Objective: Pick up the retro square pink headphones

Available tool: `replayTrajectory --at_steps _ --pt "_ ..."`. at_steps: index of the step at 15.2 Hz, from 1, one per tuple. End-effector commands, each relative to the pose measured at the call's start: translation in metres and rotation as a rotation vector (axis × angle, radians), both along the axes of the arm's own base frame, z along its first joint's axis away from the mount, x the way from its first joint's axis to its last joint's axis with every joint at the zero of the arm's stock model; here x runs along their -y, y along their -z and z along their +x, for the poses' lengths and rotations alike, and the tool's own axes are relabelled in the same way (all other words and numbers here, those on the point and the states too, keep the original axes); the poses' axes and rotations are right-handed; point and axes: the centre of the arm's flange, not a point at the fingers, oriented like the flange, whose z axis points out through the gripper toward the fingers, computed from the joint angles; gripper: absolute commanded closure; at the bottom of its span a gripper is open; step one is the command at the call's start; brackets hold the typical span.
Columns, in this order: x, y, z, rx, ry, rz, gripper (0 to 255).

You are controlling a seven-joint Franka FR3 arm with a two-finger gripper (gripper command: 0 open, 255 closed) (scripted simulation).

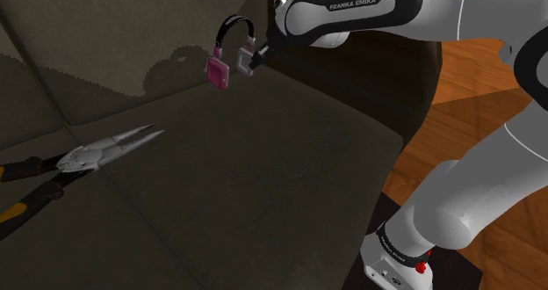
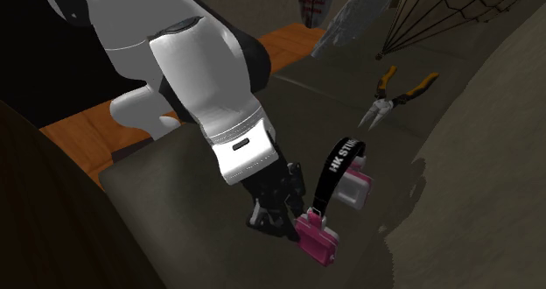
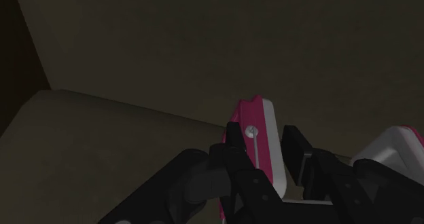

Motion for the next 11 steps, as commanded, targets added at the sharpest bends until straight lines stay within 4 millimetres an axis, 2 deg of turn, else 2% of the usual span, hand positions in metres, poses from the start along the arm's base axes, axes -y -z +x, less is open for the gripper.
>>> replayTrajectory --at_steps 1,11 --pt "0.0 -0.01 0.0 0.0 0.0 0.0 255" --pt "0.0 -0.063 0.0 0.0 0.0 0.0 255"
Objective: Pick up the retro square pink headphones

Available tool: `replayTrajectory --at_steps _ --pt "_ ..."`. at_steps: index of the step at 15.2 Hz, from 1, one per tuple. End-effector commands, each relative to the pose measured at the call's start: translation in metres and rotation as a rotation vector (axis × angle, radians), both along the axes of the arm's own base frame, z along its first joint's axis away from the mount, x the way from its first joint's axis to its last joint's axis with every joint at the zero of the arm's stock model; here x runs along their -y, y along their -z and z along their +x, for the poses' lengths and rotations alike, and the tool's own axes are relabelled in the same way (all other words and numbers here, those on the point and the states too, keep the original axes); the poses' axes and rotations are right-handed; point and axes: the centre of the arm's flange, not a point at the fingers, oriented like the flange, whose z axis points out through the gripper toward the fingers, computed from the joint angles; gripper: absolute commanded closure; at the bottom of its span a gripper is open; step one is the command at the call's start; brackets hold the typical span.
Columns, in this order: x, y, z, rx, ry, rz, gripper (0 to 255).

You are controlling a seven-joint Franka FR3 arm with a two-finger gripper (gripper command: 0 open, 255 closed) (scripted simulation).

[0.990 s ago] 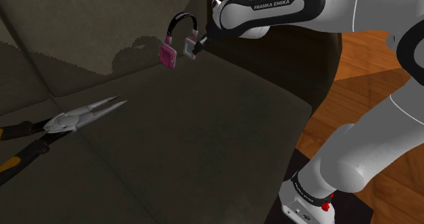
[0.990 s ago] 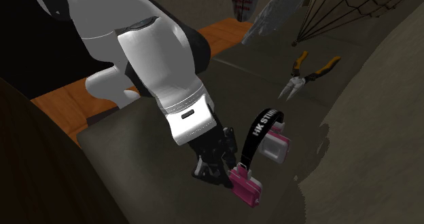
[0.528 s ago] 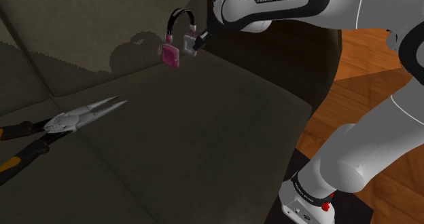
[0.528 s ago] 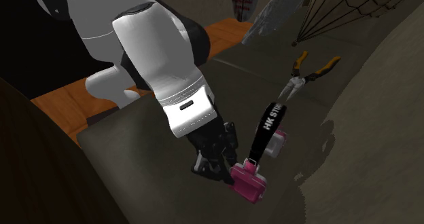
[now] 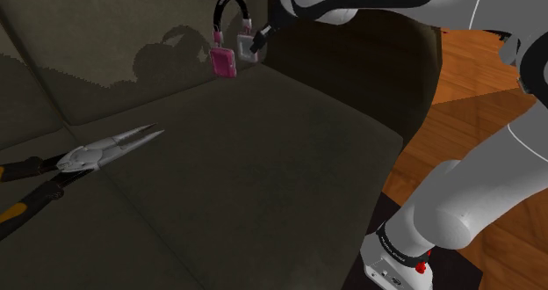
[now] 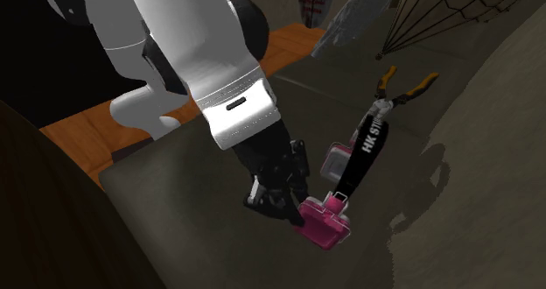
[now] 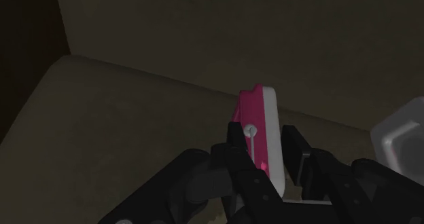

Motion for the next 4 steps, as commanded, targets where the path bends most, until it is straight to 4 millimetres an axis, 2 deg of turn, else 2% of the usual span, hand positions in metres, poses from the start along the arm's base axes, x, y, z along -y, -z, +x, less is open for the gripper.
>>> replayTrajectory --at_steps 1,4 --pt "0.0011 -0.0114 0.0006 0.0 0.0 0.0 255" --pt "0.0011 -0.0174 0.0006 0.0 0.0 0.0 255"
